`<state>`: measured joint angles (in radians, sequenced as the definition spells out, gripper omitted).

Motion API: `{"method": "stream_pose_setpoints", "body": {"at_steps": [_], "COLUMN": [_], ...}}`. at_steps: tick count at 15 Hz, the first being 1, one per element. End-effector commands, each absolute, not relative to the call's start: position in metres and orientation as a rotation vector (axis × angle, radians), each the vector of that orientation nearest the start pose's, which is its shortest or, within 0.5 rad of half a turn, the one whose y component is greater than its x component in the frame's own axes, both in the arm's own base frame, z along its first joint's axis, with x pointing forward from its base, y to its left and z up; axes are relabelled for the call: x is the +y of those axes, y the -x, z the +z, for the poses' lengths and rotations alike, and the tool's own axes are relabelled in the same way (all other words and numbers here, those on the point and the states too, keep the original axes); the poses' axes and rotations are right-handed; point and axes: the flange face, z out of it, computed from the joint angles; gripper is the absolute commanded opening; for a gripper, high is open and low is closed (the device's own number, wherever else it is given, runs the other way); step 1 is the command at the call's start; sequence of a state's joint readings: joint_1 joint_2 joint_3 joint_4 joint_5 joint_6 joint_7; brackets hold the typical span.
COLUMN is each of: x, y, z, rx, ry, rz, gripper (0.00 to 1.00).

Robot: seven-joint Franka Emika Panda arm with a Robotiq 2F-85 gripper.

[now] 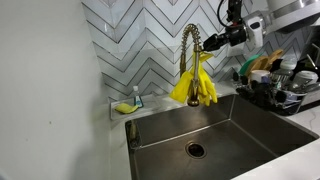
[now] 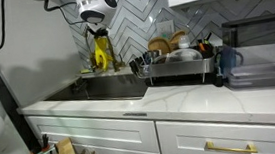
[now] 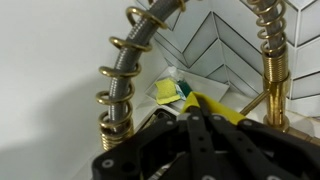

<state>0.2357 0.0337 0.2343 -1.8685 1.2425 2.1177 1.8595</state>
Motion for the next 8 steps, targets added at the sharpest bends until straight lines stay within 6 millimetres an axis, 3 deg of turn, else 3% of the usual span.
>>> {"method": "stream_pose_setpoints", "body": {"at_steps": [1, 8], "x": [0.317, 0.348], "y": [-0.523, -0.530], "z": [0.539, 0.520], "rx": [1.829, 1.570], "ry": [1.276, 1.371], "rz": [1.238, 1.372], "gripper": [0.00, 0.00]}}
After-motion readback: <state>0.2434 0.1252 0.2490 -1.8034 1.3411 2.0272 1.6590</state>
